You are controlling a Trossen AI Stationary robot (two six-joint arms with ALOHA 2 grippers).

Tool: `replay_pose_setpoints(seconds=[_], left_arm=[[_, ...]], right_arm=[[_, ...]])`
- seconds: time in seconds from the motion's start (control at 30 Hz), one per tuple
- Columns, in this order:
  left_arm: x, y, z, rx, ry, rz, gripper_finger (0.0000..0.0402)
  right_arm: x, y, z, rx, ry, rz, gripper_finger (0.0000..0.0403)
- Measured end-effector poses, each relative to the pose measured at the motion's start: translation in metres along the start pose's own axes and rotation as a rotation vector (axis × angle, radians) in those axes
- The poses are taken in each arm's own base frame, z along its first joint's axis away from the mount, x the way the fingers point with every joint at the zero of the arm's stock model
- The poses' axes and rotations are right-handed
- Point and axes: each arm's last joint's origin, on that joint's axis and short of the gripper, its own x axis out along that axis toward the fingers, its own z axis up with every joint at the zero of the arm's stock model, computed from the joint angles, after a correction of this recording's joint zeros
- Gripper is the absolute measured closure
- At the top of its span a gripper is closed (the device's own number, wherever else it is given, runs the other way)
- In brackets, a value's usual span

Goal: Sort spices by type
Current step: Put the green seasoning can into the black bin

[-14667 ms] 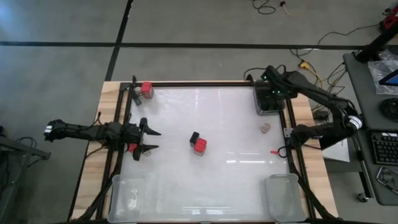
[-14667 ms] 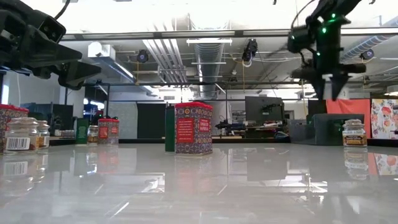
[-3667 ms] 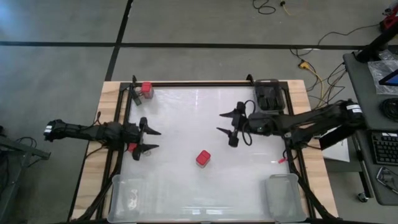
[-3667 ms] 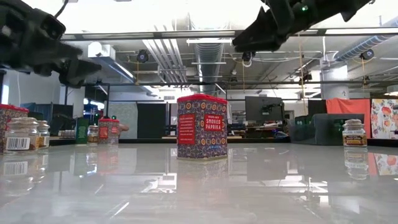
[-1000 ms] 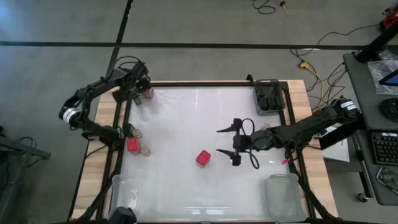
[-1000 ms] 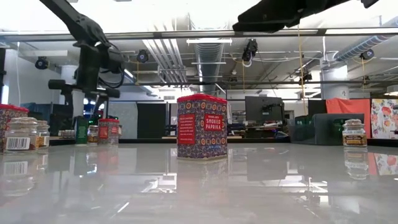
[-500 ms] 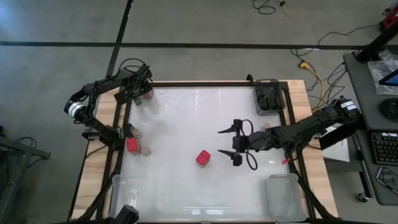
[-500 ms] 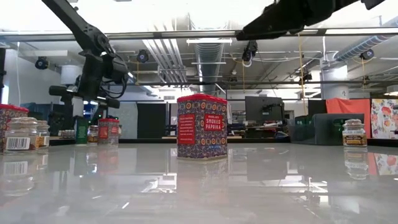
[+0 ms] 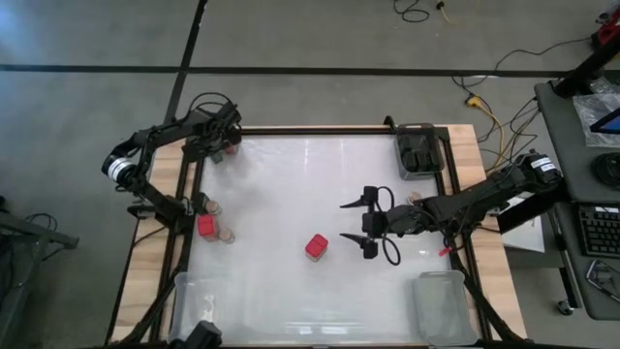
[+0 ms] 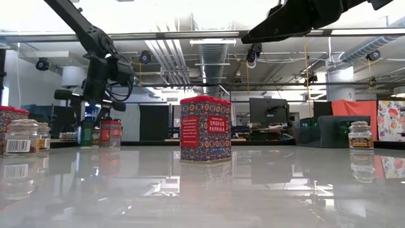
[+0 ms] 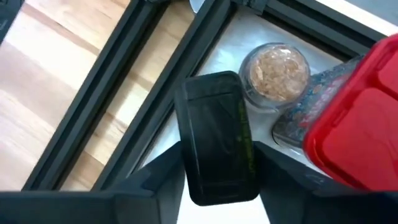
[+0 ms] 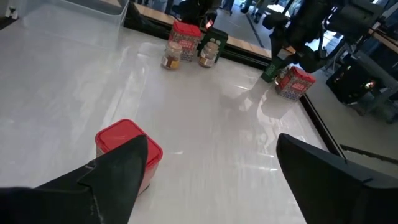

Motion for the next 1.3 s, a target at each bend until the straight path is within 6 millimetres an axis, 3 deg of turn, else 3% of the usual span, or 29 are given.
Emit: replay_pose_setpoints(seconds=[0.17,0.37,0.53,0.67,1.07,1.3], left_arm=[[0.001,-0.001,-0.001,0.021,-0.006,0.004,0.0279],[-0.008,-0.001,-0.01,0.087,0.012,-0.015,0.0277],[-0.026,0.003,-0.03,0.239,0.035,-0.026,0.0277],[-0.05,0.006,-0.06,0.388,0.018,-0.07,0.0277],[-0.157,0.013,-0.18,0.752,-0.115,-0.571,0.0277],[-0.209,0.003,-0.246,1.129,-0.207,-0.718,0.0277]], right_arm=[[0.0,0.0,0.0,-0.003,0.002,0.0,0.0067],[0.0,0.0,-0.002,-0.011,0.021,0.004,0.0074],[0.0,0.0,-0.002,-0.023,0.022,0.004,0.0069],[0.0,0.0,-0.002,-0.025,0.022,0.004,0.0065],[0.0,0.001,-0.002,-0.055,0.018,0.024,0.0074],[-0.011,0.01,0.002,-0.144,0.001,0.067,0.0061]])
